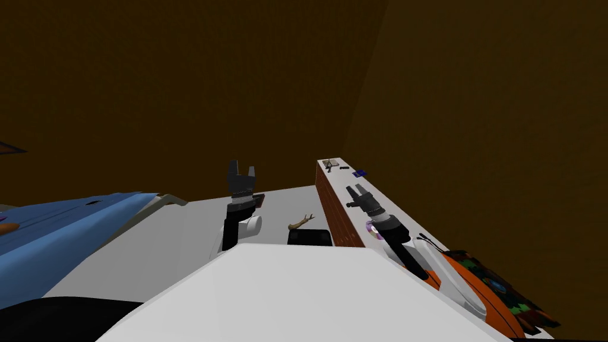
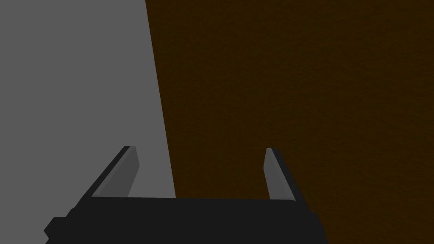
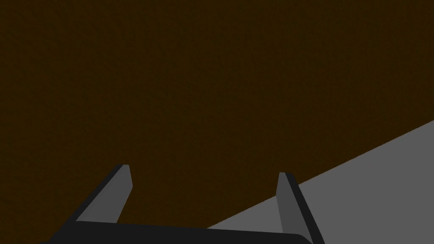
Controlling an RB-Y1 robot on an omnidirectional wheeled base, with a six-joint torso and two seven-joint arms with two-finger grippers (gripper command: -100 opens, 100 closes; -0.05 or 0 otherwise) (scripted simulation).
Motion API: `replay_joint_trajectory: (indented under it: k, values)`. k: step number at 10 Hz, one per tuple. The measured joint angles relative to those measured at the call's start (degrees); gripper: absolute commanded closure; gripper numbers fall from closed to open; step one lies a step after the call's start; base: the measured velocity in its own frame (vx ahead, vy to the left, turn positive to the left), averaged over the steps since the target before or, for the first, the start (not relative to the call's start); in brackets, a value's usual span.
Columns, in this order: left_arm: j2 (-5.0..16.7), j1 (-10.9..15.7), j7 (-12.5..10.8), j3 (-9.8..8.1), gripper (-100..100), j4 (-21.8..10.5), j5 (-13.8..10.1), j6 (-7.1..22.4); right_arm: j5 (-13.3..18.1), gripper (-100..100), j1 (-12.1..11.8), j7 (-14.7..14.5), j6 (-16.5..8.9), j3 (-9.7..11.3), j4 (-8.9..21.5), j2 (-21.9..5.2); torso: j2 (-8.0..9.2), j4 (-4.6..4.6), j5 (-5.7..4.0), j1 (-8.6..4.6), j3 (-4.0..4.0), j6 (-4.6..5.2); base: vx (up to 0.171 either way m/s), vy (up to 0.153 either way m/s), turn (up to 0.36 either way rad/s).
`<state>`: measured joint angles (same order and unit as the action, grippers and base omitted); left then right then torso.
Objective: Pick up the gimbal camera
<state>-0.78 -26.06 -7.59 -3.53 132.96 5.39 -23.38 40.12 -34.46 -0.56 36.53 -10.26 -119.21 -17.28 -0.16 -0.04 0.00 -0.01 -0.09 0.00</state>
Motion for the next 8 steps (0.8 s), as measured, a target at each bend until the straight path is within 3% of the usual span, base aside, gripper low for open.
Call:
replay_joint_trajectory:
  k: [8]
  values:
    - [0.0, 0.0, 0.0, 0.0, 0, 0.0, 0.0, 0.0, 13.3, -100, -1.2, -3.6, 4.7, -2.4, 3.3, -3.1, 0.02, 0.01, 0.0, 0.01, 0.01, 0.0, 0.039, 0.002, 0.013]
